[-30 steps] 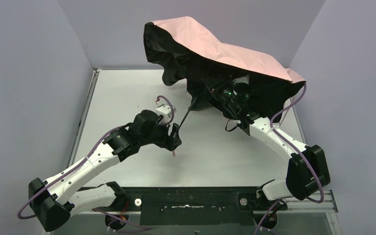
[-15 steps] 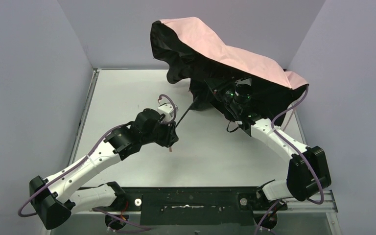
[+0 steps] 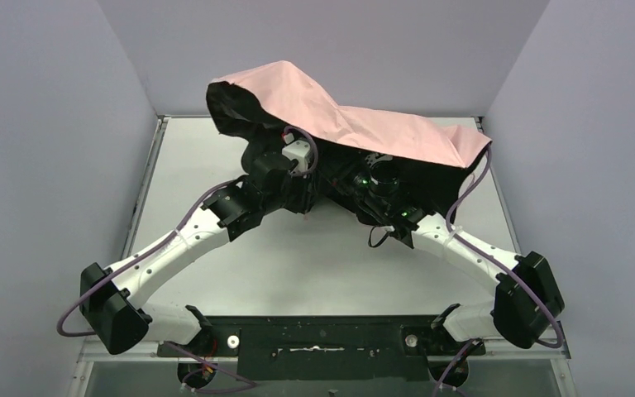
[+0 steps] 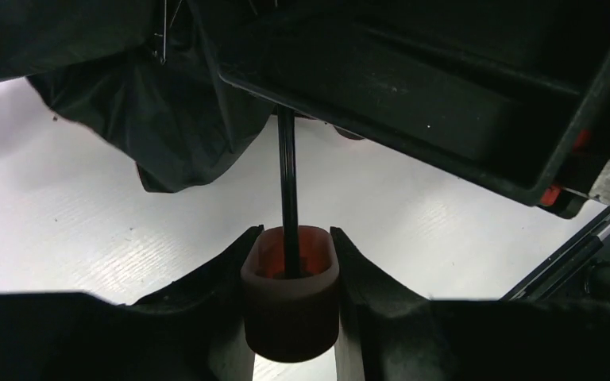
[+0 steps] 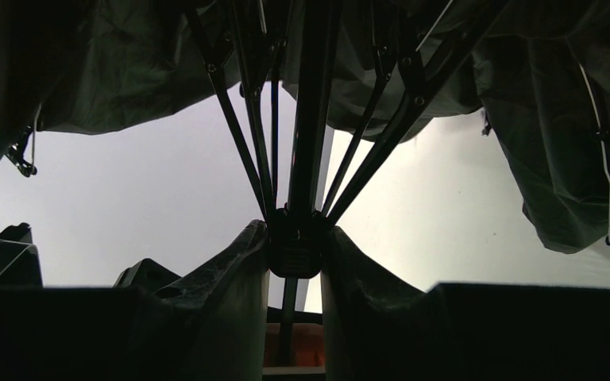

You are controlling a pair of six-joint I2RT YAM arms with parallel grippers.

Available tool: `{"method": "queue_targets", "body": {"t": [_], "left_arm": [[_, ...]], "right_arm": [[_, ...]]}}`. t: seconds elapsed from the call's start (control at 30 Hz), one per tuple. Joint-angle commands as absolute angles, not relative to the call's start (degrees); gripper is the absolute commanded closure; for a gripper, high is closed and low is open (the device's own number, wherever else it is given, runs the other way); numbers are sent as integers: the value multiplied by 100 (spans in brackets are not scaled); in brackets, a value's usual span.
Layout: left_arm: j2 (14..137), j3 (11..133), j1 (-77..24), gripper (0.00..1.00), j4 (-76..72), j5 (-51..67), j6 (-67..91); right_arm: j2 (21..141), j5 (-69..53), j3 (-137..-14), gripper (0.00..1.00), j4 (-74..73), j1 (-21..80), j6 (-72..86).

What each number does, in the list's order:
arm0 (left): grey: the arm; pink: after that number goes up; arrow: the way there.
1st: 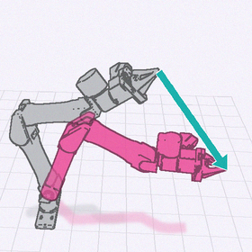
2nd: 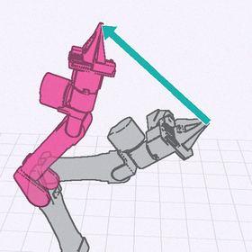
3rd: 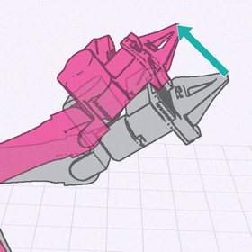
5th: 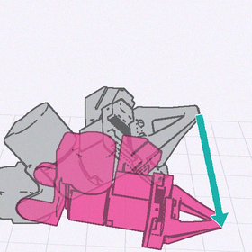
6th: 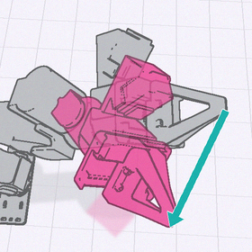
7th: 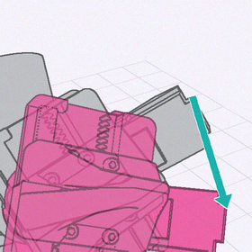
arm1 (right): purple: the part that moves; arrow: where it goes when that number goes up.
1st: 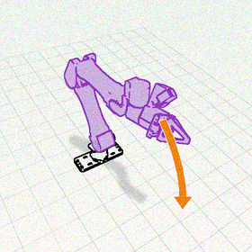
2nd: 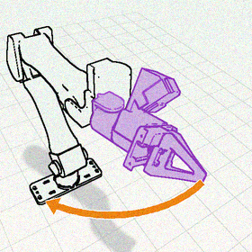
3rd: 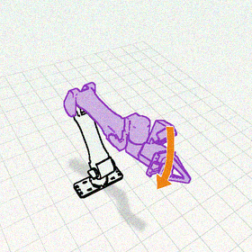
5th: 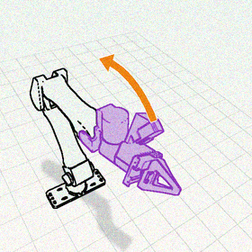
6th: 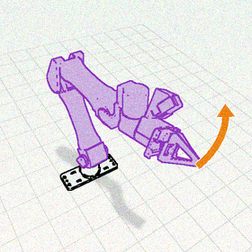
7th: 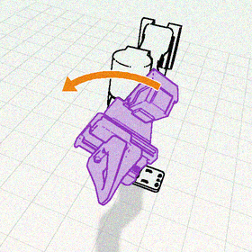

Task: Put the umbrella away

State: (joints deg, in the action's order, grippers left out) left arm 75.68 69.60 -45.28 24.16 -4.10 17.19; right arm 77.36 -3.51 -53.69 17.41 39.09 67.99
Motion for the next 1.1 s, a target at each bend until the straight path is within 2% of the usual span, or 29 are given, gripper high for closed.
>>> {"method": "queue_targets", "body": {"t": [0.0,0.07,0.27,0.37,0.6,0.9,1.0,1.07], "left_arm": [[7567,7502,-4477,100,1306,-620,1485],[7521,7427,-4478,100,1354,-579,1485],[7110,6887,-4479,47,1527,-285,1600],[6906,6665,-4481,37,1649,-140,1661],[6786,6457,-4476,34,1769,0,1718],[7261,6642,-4481,35,1581,473,1767],[7357,6673,-4481,40,1548,492,1774],[7393,6665,-4482,48,1498,492,1803]], "right_arm": [[7494,-569,-5241,100,1782,3952,6568],[7464,-506,-5295,100,1772,3922,6515],[7403,-304,-5440,100,1631,3885,6342],[7399,-253,-5420,100,1617,3885,6307],[7365,-234,-5309,100,1686,3878,6362],[7333,-272,-5282,100,1786,3876,6406],[7331,-310,-5278,100,1797,3876,6416],[7330,-325,-5274,100,1801,3866,6431]]}}
